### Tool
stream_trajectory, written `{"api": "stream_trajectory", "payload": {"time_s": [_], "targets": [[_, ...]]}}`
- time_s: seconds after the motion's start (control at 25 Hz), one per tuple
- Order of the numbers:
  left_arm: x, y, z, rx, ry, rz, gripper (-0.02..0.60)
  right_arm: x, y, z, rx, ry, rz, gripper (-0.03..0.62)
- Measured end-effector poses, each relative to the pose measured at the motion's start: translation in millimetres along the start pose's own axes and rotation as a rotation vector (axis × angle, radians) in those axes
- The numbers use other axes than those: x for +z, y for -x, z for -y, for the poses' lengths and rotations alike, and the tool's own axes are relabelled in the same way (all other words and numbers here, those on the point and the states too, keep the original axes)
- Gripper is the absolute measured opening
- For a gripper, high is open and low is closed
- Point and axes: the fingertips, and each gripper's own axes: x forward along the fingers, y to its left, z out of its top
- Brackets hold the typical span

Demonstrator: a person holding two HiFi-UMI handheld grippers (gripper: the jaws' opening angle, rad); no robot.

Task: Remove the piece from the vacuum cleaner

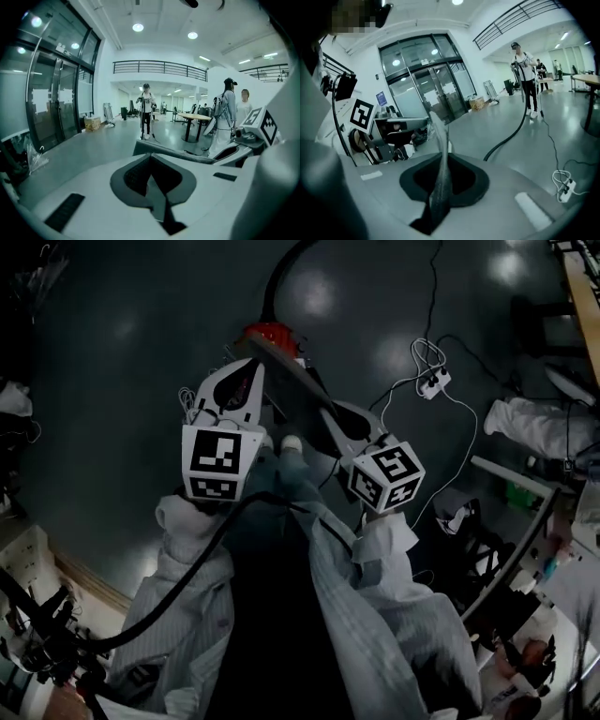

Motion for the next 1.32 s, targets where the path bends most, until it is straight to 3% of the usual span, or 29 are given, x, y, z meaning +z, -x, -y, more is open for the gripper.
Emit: {"api": "stream_trajectory", "payload": {"time_s": [0.12, 0.24, 0.4, 0.84, 1.32], "targets": [[36, 6, -4, 0.006, -0.060, 0.041, 0.005, 37, 6, -9, -0.032, 0.019, 0.073, 0.029], [47, 7, -14, 0.020, -0.076, 0.055, 0.005, 54, 2, -9, -0.046, 0.033, 0.098, 0.029], [27, 19, -33, 0.071, 0.011, 0.049, 0.005, 56, -3, -15, -0.071, 0.085, 0.088, 0.026], [10, 43, -29, 0.083, 0.093, 0.049, 0.005, 44, 0, -36, -0.050, 0.093, 0.056, 0.026], [8, 48, -19, 0.074, 0.079, 0.053, 0.005, 41, 11, -39, -0.060, 0.089, 0.067, 0.026]]}}
